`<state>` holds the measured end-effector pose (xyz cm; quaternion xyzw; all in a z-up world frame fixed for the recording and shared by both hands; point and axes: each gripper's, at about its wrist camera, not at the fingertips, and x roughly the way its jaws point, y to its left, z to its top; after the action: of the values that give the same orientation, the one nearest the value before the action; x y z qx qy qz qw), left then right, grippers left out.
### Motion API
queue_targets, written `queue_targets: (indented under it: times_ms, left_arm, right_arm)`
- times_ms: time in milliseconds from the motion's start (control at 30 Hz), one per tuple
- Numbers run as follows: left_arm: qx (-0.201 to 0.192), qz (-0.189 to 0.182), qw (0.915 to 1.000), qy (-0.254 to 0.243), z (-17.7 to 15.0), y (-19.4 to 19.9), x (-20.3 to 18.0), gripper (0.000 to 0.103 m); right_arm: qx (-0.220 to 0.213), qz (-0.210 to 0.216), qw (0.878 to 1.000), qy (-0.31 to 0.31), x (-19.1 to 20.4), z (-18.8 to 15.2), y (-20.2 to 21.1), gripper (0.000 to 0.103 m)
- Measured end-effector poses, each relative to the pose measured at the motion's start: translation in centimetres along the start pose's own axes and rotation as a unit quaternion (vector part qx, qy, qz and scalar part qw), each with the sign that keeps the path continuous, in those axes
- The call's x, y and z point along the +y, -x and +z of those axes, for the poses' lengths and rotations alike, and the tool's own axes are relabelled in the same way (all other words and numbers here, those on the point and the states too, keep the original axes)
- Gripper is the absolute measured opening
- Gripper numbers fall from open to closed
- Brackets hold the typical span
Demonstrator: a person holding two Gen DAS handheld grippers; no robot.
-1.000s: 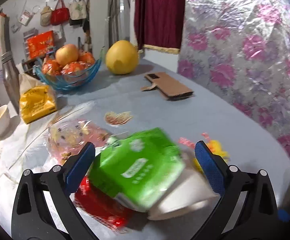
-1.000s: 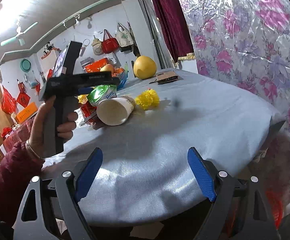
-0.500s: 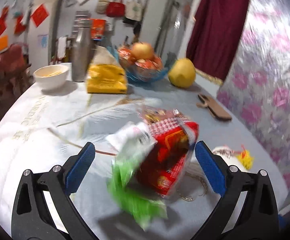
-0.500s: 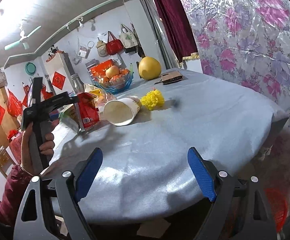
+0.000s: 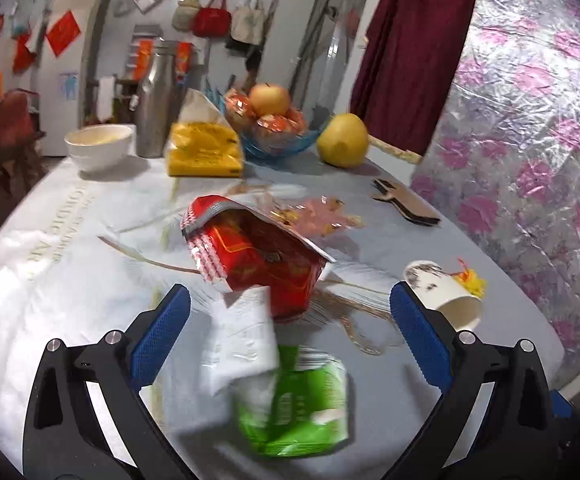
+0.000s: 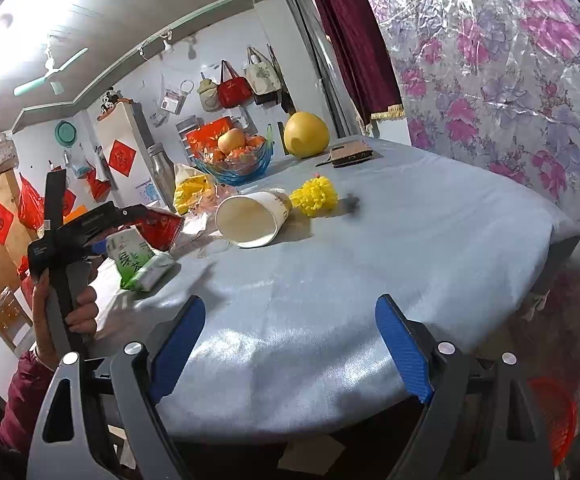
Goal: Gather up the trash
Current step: 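Grasp the green packet with the left tool and lift it off the table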
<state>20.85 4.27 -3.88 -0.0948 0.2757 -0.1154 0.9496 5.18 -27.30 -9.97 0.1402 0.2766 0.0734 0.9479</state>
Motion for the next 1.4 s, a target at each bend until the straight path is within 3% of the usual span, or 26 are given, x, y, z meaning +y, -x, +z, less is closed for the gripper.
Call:
queue_targets:
  times_ms: [100,200,300,400,600,900,1000,1033,1133,1400]
  left_arm:
    - [0.001,0.005,0.9992,0.04,0.2,-0.2,1.6,0.096]
    - [0.026,-0.02,0.9951,0.093,0.2,-0.9,3.6,0.096]
    - [0.061,-0.045,0.9911,0.109,-0.3,-1.4,4.0,0.096]
    - [0.082,-0.051,0.9911,0.091,-1.0,-1.2,3.2,0.096]
    - [0.088,-0.023,0.9958,-0.01,-2.3,-0.3,-0.7,0.096]
    - [0.117,0.054,0.985,-0.115,-4.5,-1.6,-4.7,0.096]
    - [0.126,0.063,0.9827,-0.12,-4.6,-2.0,-4.7,0.096]
    - [0.128,0.065,0.9826,-0.118,-4.6,-2.1,-4.7,0.091]
    - [0.141,0.059,0.9824,-0.106,-4.8,-2.6,-4.3,0.063]
    - [0.096,0.027,0.9922,-0.074,-4.5,-0.8,-3.5,0.062]
  right_arm:
    - [-0.002,0.0,1.0,0.001,0.0,0.0,0.0,0.086]
    - [-0.003,0.001,1.0,0.001,0.1,0.0,0.0,0.086]
    - [-0.003,-0.001,1.0,0.001,0.1,0.0,0.0,0.086]
    - [0.0,0.003,1.0,-0.004,-0.1,0.0,-0.1,0.086]
    - [0.006,0.011,1.0,-0.009,-0.1,-0.1,-0.2,0.086]
    - [0.01,0.015,1.0,0.002,0.6,-0.3,-0.3,0.086]
    - [0.009,0.013,1.0,0.004,0.6,-0.3,-0.3,0.086]
    - [0.009,0.013,1.0,0.004,0.6,-0.3,-0.3,0.086]
    - [0.006,0.013,1.0,0.004,0.7,-0.1,-0.2,0.086]
    - [0.01,0.039,0.999,-0.016,1.5,2.9,-1.6,0.086]
